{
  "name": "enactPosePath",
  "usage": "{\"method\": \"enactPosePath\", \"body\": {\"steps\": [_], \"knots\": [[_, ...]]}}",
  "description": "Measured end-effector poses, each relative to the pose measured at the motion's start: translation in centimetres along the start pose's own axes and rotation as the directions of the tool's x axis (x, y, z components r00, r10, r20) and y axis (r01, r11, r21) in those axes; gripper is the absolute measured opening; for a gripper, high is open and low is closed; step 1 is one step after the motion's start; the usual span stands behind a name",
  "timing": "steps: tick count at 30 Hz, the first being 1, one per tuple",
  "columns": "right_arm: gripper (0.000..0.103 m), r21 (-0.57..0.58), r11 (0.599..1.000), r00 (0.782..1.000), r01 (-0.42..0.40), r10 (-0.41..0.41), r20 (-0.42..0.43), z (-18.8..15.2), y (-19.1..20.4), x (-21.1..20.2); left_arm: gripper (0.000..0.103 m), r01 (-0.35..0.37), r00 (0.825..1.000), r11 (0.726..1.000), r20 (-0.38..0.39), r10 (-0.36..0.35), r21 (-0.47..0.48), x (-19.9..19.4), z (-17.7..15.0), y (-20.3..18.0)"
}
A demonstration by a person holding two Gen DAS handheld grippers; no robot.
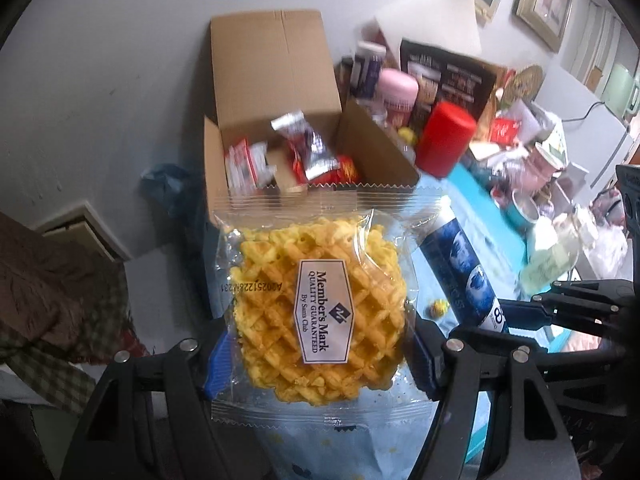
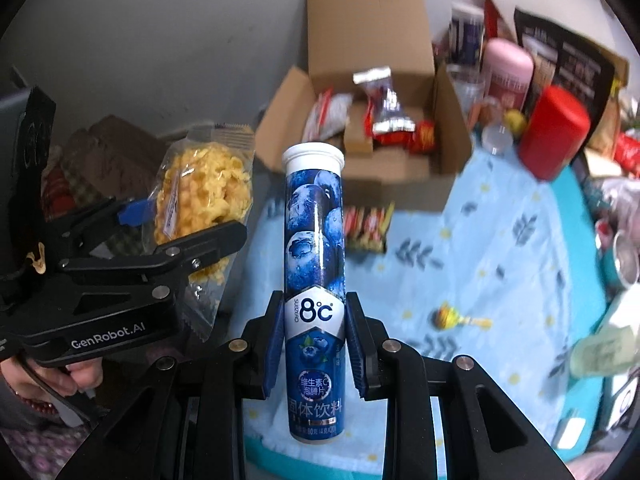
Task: Organize snacks
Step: 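Lift the waffle and blue tube and carry them toward the cardboard box, then lower the waffle with the left tool while the right tool lowers the blue tube into the box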
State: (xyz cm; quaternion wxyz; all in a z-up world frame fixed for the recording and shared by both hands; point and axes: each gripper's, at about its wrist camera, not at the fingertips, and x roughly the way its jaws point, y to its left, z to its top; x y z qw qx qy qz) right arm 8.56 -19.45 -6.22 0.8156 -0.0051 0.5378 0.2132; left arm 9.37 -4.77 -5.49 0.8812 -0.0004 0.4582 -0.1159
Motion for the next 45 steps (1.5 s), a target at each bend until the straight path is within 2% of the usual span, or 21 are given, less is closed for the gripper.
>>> {"method": "enactPosePath", "body": {"steps": [8,12,14,22,38,45], "knots": [[0.028,0.029,1.000,0.998,0.009,-0.011,0.067,3.7,-0.2,-1.6,0.071,0.000,0.999,1.000,0.037,0.001,-0.014,-0.6,3.8,1.6],[0.028,0.059,0.998,0.996,-0.010,0.004,0.089,5.6,-0.9,-1.6,0.071,0.036,0.999,0.998,0.027,-0.035,-0.045,-0.1,5.5,2.4],[0.028,0.065,0.997,0.995,-0.029,0.022,0.097,6.6,-1.3,-1.4,0.071,0.030,0.999,0.998,0.031,-0.029,-0.049,0.2,6.6,2.8],[0.028,0.042,0.999,0.993,-0.010,0.005,0.118,10.3,-2.7,-0.1,0.071,-0.009,0.998,1.000,0.060,0.009,-0.006,2.4,10.3,3.3],[0.028,0.058,0.998,0.997,0.007,-0.011,0.081,15.6,-9.2,8.4,0.071,-0.032,0.999,0.999,0.014,0.032,-0.030,11.9,15.0,4.2],[0.028,0.055,0.997,0.997,0.062,-0.064,0.045,16.5,-11.1,13.4,0.071,-0.055,0.998,0.998,0.007,0.055,-0.001,16.6,15.6,3.6]]}}
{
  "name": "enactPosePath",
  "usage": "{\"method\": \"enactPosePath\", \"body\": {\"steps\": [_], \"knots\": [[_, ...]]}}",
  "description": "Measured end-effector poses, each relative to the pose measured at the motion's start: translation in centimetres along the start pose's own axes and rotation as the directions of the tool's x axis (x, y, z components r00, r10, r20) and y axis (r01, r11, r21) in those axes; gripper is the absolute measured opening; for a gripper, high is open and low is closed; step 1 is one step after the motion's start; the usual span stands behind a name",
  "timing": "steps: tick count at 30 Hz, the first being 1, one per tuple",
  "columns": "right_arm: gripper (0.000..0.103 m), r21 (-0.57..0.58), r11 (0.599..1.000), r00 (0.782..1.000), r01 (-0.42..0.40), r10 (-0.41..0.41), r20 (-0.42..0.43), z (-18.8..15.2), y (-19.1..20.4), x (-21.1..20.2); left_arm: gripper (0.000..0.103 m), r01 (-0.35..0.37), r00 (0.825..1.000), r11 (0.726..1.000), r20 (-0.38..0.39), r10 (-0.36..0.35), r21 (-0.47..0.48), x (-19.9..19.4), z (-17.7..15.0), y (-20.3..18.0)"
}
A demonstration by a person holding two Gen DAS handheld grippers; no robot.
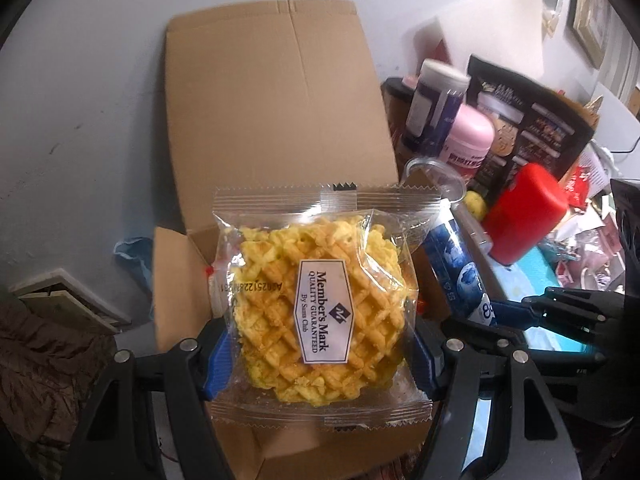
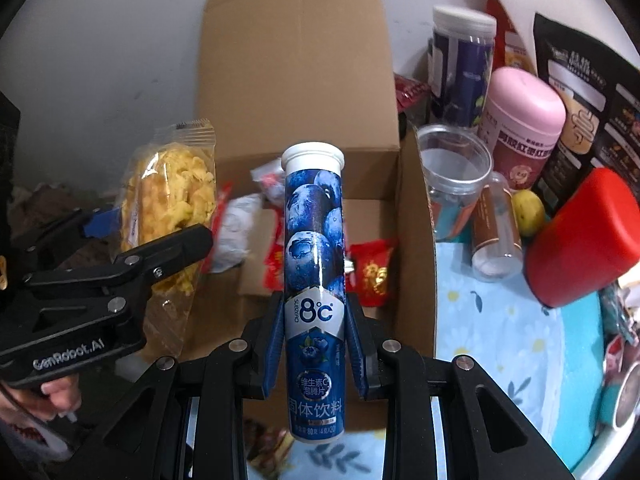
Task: Organize snacks
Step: 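Lower the waffle with the left tool while the right tool lowers the blue tube into the box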
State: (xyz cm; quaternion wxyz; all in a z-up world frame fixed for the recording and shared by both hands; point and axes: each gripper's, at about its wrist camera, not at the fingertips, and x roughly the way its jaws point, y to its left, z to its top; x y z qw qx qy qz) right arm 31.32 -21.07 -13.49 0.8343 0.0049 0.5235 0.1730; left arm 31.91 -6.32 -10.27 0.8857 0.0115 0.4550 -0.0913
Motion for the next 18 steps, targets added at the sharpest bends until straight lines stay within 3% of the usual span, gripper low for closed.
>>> {"method": "enactPosePath", "body": {"steps": [5,8,18], "knots": [[0.028,0.019,0.999,0.999,0.031,-0.030,-0.015,-0.1,-1.2,2.8,0.071,-0.034,0.998,0.999,-0.044,0.034,-0.004,3.3,-0.7,0.3],[0.028,-0.038,0.991,0.992,0.127,-0.127,0.012,-0.2,-1.0,3.5,0.071,-0.057,0.996,0.998,-0.075,0.058,0.007,4.9,-1.3,0.5],[0.029,-0.161,0.959,0.972,0.235,-0.229,0.054,-0.9,1.1,3.7,0.071,-0.070,0.989,0.997,-0.129,0.067,-0.016,7.3,-2.6,1.5]]}}
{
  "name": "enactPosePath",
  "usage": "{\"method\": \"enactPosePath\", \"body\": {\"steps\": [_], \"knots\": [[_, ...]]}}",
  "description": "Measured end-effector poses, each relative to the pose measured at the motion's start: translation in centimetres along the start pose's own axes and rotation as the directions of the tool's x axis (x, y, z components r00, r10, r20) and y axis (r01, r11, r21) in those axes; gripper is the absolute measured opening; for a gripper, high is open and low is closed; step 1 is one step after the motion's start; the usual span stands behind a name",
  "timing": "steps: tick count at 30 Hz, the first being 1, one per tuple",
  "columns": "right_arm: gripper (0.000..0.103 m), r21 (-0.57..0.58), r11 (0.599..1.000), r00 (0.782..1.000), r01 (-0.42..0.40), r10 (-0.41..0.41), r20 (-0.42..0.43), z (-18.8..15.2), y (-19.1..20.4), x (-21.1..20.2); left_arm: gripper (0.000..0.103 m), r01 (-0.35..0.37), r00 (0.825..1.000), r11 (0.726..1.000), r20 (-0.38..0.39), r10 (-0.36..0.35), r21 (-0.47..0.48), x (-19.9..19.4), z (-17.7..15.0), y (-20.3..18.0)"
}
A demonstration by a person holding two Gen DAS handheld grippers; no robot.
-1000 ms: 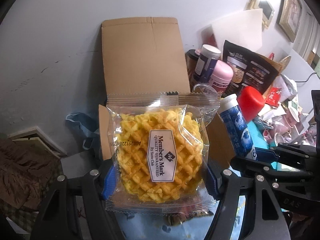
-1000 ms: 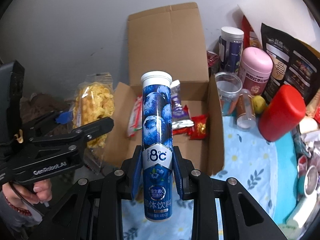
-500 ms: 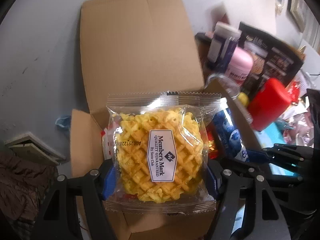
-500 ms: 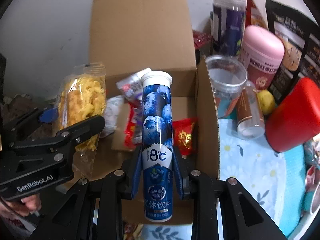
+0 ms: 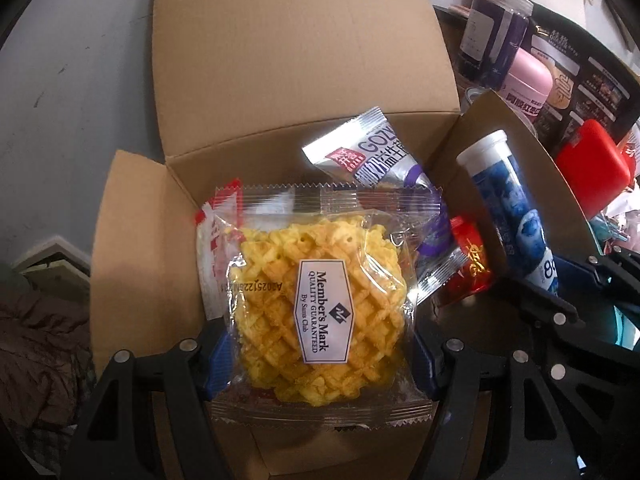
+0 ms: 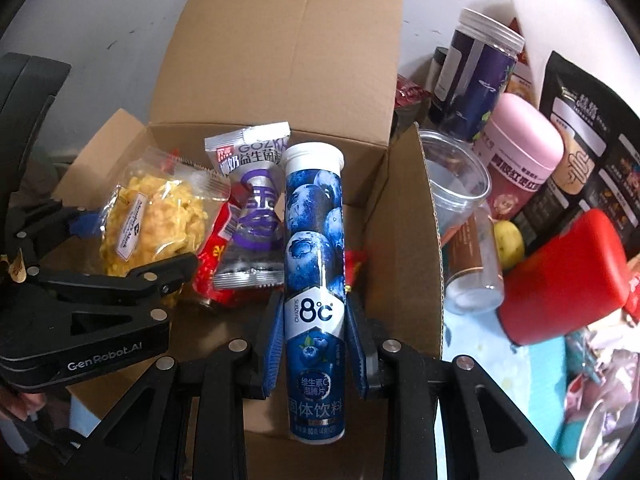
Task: Organize snacks
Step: 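Lower the waffle with the left tool while the right tool lowers the blue tube into the box, then open both tools to release the waffle and blue tube in the box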
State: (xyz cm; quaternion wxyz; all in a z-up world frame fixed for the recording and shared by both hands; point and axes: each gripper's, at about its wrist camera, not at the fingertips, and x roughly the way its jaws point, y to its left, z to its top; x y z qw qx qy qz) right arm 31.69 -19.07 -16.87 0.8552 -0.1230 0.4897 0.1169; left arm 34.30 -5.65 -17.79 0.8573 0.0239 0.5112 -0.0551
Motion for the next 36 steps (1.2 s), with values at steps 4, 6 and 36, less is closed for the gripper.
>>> {"method": "enactPosePath", "body": {"steps": [4,6,36], "knots": [[0.031,0.021,1.000,1.000,0.008,-0.008,-0.019,-0.1,-0.5,0.1,0.071,-0.016,1.000,1.000,-0.007,0.016,0.012,0.2,0.2,-0.3],[0.031,0.025,1.000,0.999,0.010,-0.010,-0.034,-0.2,-0.5,0.2,0.071,-0.023,0.999,1.000,-0.023,0.023,0.005,0.5,0.5,-0.4],[0.042,0.120,0.991,0.998,-0.058,0.061,-0.021,1.5,-2.3,-6.6,0.078,-0.043,0.996,0.999,0.082,0.042,0.013,-7.2,3.5,-3.3]]}}
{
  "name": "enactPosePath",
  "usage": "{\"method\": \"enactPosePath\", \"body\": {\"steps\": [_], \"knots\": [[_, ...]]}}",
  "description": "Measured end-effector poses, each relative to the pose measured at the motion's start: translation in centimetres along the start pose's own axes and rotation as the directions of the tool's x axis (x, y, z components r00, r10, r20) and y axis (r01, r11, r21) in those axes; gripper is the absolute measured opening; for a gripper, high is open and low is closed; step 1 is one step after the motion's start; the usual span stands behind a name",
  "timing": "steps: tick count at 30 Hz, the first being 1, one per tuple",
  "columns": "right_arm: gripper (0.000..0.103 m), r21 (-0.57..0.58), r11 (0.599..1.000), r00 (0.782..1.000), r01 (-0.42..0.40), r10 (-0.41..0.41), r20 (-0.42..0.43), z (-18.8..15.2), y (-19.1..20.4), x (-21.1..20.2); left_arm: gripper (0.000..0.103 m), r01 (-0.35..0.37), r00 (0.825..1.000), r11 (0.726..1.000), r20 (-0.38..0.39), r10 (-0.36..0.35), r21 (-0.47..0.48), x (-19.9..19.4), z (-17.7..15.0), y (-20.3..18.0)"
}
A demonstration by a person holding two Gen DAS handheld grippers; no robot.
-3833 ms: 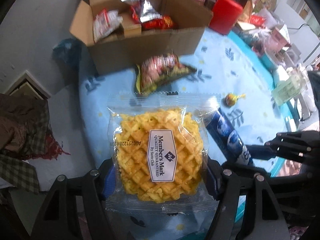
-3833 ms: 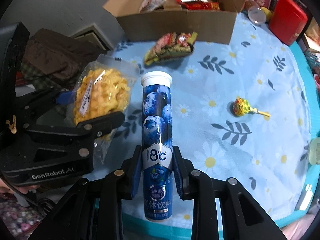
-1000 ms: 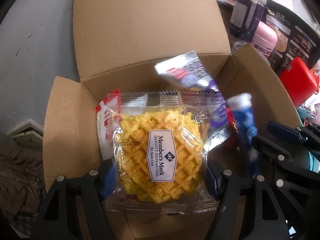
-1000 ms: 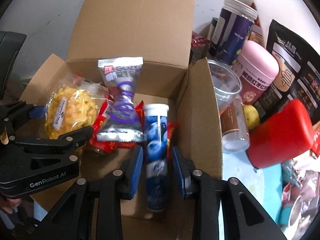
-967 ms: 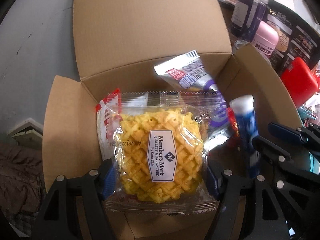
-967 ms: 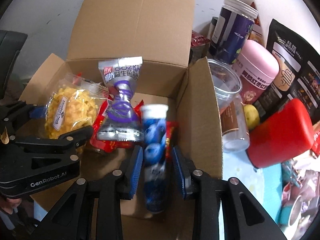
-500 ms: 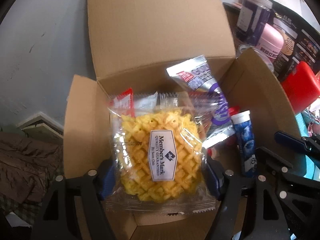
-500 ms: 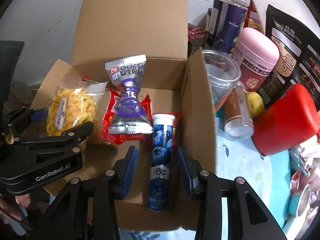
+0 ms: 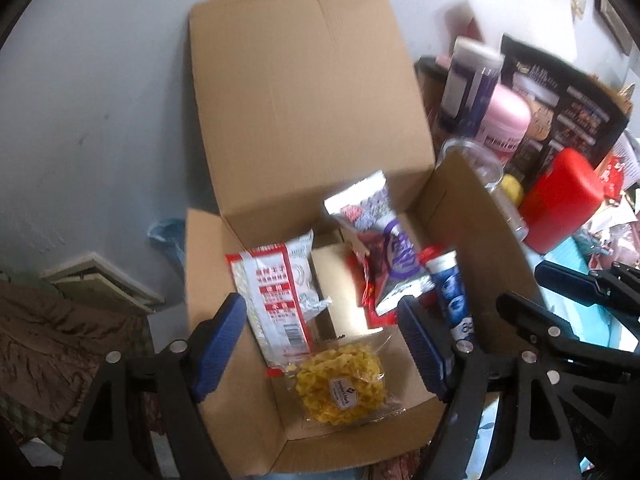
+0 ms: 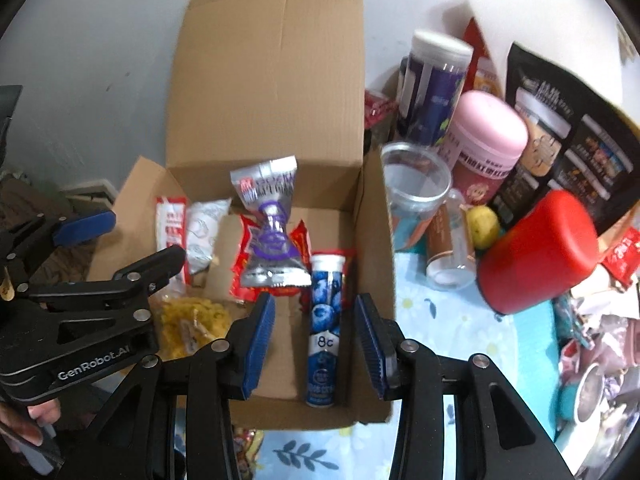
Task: Organize snacks
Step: 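Open both tools to release the waffle and blue tube in the box, then lift both tools out of the box and back toward the table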
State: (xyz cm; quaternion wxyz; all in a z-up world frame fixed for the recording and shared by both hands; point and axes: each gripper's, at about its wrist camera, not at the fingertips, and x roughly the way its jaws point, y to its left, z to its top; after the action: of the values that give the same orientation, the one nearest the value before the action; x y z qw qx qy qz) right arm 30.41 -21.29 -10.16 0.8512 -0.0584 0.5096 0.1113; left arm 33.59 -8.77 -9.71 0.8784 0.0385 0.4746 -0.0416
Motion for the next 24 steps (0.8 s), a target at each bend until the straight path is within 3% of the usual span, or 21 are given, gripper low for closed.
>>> {"method": "enactPosePath", "body": {"steps": [14,24], "knots": [[0.042,0.006,1.000,0.987,0.026,-0.027,0.159,0.8,1.4,-10.7,0.078,0.049,0.983,0.999,0.179,-0.048,-0.002,-11.9,-0.1,1.7],[0.042,0.014,0.999,0.969,0.048,-0.050,0.242,-1.4,2.9,-17.7,0.078,0.055,0.958,0.998,0.280,-0.054,0.006,-19.6,-2.0,1.7]]}}
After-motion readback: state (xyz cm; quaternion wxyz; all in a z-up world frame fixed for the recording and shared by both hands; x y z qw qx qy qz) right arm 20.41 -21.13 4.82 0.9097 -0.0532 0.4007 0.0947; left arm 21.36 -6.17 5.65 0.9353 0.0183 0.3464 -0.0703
